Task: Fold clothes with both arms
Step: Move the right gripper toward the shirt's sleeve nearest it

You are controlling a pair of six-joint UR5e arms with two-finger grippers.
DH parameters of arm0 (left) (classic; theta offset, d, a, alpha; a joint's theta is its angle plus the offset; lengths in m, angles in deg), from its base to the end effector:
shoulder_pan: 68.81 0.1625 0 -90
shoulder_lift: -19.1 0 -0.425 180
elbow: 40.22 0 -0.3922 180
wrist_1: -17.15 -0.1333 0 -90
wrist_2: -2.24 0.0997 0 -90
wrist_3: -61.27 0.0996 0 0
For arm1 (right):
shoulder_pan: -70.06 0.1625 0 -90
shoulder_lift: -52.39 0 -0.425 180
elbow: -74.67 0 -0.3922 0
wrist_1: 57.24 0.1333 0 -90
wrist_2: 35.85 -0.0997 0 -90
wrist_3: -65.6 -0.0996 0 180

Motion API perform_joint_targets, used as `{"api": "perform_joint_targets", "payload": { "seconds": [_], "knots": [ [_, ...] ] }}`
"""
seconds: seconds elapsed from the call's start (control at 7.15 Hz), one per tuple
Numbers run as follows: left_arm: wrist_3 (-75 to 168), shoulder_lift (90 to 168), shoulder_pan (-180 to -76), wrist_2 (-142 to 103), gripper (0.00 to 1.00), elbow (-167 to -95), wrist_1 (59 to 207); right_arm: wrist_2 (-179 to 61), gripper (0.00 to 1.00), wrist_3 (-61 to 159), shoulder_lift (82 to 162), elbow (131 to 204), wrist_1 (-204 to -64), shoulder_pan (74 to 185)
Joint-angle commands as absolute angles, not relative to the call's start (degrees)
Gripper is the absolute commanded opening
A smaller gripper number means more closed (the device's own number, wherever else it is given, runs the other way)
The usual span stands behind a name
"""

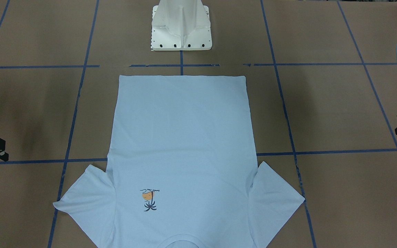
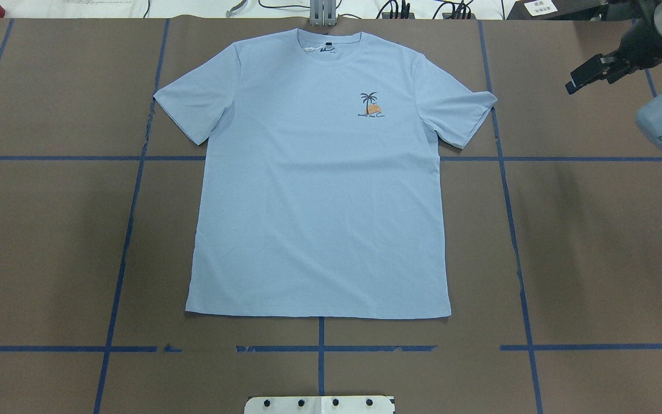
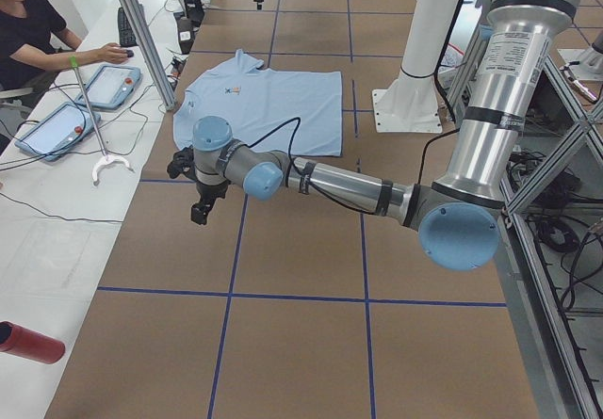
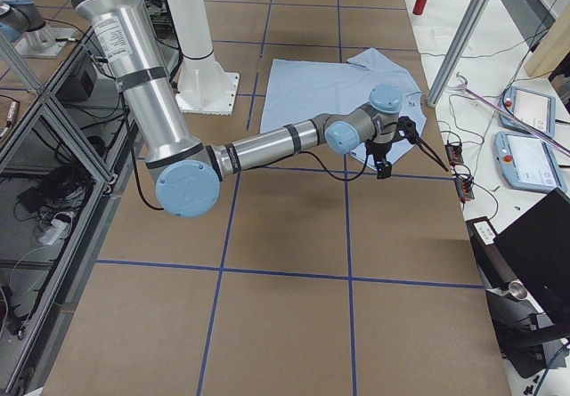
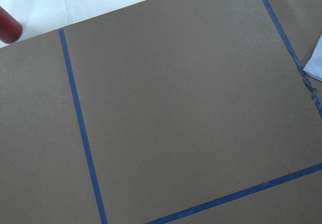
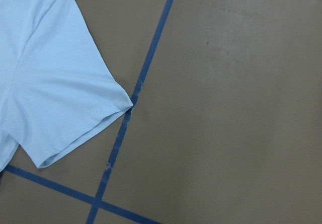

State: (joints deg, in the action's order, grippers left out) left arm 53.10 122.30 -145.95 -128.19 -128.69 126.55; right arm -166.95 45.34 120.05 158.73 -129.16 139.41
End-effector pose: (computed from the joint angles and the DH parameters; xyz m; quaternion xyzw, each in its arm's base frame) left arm 0.0678 -0.6058 0.5104 0.1864 0.3732 0.1295 0.8996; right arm -0.1702 -0.6438 0.4503 0.1429 -0.4111 -0.1071 0.8939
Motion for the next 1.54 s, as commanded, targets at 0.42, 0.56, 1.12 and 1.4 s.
{"api": "perform_joint_targets", "payload": {
  "seconds": [0.42,0.56,1.12,1.4],
  "knots": [
    [53.1,122.3,-145.7,-128.4,1.0,-127.8,128.7,-153.5,1.0,24.3,112.6,138.2,-101.3,128.3],
    [53.1,122.3,-145.7,-128.4,1.0,-127.8,128.7,-153.4,0.99,24.2,110.2,136.0,-101.3,128.2],
    [53.0,122.3,-145.7,-128.4,1.0,-127.9,128.7,-152.8,0.89,24.3,105.8,129.9,-101.4,127.2],
    [53.1,122.2,-145.8,-128.4,1.0,-127.9,128.7,-152.8,0.82,24.3,105.9,129.3,-101.4,126.6]
  ]
}}
